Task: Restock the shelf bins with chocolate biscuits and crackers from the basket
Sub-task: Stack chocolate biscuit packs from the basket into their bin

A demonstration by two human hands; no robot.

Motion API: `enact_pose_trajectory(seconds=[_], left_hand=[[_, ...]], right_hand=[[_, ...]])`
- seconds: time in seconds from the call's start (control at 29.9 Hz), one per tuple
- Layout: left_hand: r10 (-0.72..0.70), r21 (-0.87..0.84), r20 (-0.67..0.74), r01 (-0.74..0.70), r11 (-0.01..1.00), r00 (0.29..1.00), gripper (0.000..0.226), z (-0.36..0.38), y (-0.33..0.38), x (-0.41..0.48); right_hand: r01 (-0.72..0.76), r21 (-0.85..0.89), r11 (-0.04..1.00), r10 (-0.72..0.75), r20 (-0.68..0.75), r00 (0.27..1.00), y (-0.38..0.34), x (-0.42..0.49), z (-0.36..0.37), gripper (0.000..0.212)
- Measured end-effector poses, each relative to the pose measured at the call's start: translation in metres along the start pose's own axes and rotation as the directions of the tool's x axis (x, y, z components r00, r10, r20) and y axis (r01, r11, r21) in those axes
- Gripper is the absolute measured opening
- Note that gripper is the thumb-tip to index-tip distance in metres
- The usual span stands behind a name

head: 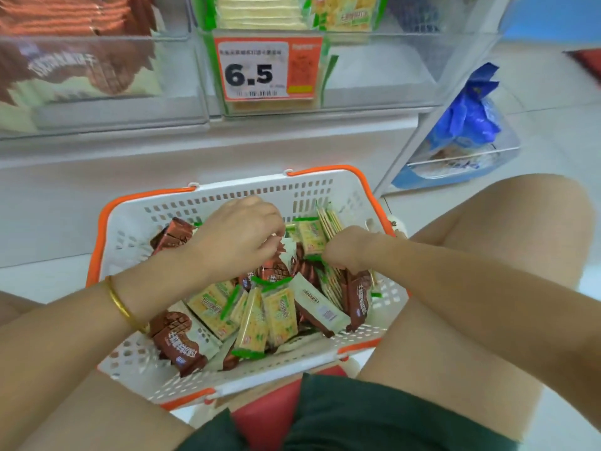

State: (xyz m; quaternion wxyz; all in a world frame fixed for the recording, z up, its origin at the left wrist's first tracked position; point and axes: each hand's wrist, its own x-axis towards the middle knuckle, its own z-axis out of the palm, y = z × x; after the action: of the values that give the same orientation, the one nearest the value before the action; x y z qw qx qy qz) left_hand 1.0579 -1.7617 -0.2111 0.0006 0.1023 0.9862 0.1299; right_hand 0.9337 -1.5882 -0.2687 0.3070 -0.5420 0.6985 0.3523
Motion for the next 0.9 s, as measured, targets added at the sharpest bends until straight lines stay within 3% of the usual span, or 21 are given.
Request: enact_pose_trajectory(seconds=[0.1, 0.17, 0.23, 0.4, 0.53, 0.6, 0.63, 0.7, 0.77, 0.8, 0.84, 0.9], left_hand=[[0.002, -0.023, 0.016, -0.001, 1.000, 1.000, 0.026, 0.000, 0.000, 0.006], [-0.018, -0.043, 0.047, 0.020, 0.999, 0.999, 0.025, 0.001, -0.002, 0.010], [-0.065, -0.094, 0.111, 0.076, 0.993, 0.992, 0.025, 0.001, -0.006, 0.012], [-0.192, -0.255, 0.322, 0.280, 0.926, 0.927, 0.039, -0.010, -0.020, 0.009], [-0.286, -0.323, 0.310, 0.384, 0.865, 0.907, 0.014, -0.035, -0.036, -0.003], [-0.302, -0.291, 0.279, 0.380, 0.878, 0.911, 0.009, -0.054, -0.043, -0.010], [-0.308, -0.301, 0.255, 0.378, 0.875, 0.917, 0.008, -0.065, -0.046, -0.013], [-0.328, -0.352, 0.161, 0.364, 0.862, 0.931, 0.006, -0.089, -0.055, -0.021], [-0.368, -0.380, -0.007, 0.338, 0.861, 0.930, 0.007, -0.113, -0.065, -0.031], [-0.397, -0.390, -0.122, 0.324, 0.862, 0.910, 0.009, -0.124, -0.071, -0.037], [-0.431, -0.401, -0.259, 0.310, 0.862, 0.865, 0.014, -0.134, -0.077, -0.043], [-0.482, -0.421, -0.535, 0.276, 0.864, 0.694, 0.033, -0.151, -0.086, -0.055]], right_hand=[[-0.012, 0.044, 0.999, 0.014, -0.050, 0.999, 0.004, -0.004, -0.011, 0.024], [0.029, 0.185, 0.982, -0.004, -0.134, 0.991, 0.015, -0.014, -0.026, 0.010], [0.095, 0.378, 0.921, 0.004, -0.253, 0.967, 0.030, -0.028, -0.044, 0.012], [0.307, 0.738, 0.602, 0.081, -0.439, 0.895, 0.038, -0.048, -0.071, 0.022], [0.436, 0.828, 0.353, 0.141, -0.508, 0.850, 0.027, -0.049, -0.089, 0.021], [0.477, 0.829, 0.293, 0.124, -0.527, 0.841, 0.019, -0.051, -0.104, 0.020], [0.488, 0.813, 0.318, 0.113, -0.543, 0.832, 0.013, -0.052, -0.115, 0.021], [0.481, 0.718, 0.503, 0.127, -0.612, 0.780, 0.001, -0.053, -0.141, 0.023], [0.449, 0.580, 0.680, 0.150, -0.709, 0.689, -0.010, -0.057, -0.174, 0.023], [0.448, 0.541, 0.712, 0.156, -0.744, 0.650, -0.014, -0.062, -0.192, 0.022], [0.469, 0.518, 0.715, 0.158, -0.774, 0.614, -0.017, -0.069, -0.209, 0.020], [0.523, 0.477, 0.707, 0.173, -0.832, 0.526, -0.017, -0.085, -0.243, 0.014]])
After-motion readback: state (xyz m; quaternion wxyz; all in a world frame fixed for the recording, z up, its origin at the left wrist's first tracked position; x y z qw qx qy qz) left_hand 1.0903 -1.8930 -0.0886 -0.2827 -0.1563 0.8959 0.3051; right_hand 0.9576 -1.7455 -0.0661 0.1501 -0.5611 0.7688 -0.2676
